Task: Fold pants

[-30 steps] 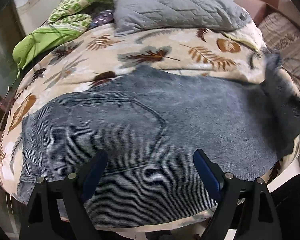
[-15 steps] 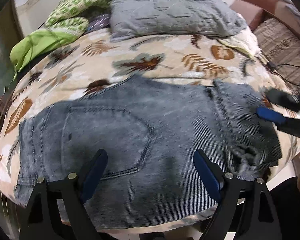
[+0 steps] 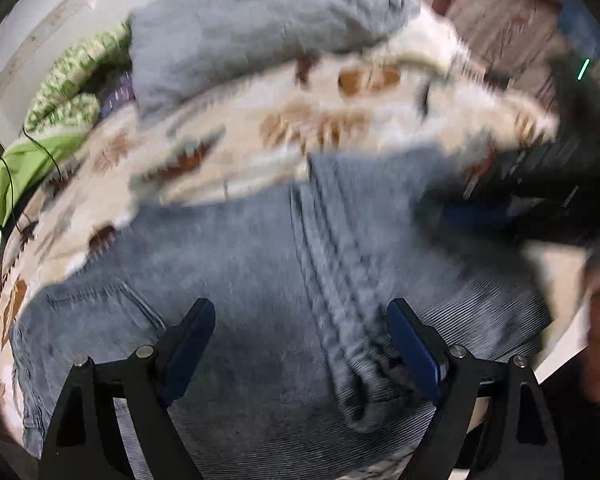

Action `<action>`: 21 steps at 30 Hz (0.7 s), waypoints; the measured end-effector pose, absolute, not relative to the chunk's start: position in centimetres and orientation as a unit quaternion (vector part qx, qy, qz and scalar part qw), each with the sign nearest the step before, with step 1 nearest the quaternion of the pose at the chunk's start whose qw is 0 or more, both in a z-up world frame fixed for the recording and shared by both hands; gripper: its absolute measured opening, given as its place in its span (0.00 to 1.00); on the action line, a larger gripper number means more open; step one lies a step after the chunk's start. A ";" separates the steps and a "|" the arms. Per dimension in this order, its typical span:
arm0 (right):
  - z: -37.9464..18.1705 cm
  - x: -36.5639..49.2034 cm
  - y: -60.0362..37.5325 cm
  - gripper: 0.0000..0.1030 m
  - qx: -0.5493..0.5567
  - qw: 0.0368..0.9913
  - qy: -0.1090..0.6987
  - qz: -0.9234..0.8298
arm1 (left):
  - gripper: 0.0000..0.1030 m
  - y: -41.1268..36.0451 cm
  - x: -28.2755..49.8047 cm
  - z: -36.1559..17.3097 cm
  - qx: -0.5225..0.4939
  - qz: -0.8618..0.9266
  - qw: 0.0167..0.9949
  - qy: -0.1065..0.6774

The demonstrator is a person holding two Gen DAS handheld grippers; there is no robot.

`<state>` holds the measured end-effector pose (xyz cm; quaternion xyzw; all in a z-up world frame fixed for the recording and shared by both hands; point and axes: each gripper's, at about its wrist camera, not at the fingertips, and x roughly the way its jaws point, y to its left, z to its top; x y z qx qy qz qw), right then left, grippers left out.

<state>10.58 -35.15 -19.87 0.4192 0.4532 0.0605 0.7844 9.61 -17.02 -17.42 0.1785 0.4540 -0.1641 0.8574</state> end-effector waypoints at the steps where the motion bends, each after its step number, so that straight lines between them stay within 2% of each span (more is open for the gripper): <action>1: -19.8 10.5 -35.2 0.28 0.423 0.786 0.447 0.062 | 0.86 -16.5 9.7 -18.0 0.164 -0.169 0.857 0.458; 8: -17.5 10.4 -34.0 0.30 0.422 0.806 0.401 0.108 | 0.86 -14.2 9.8 -17.9 0.127 -0.164 0.855 0.475; 14: -19.0 12.8 -29.9 0.31 0.364 0.798 0.470 0.102 | 0.86 -10.3 8.7 -17.2 0.100 -0.142 0.864 0.472; 21: -15.8 11.7 -28.0 0.32 0.342 0.827 0.417 0.159 | 0.86 -0.4 6.9 -14.7 0.059 -0.067 0.890 0.447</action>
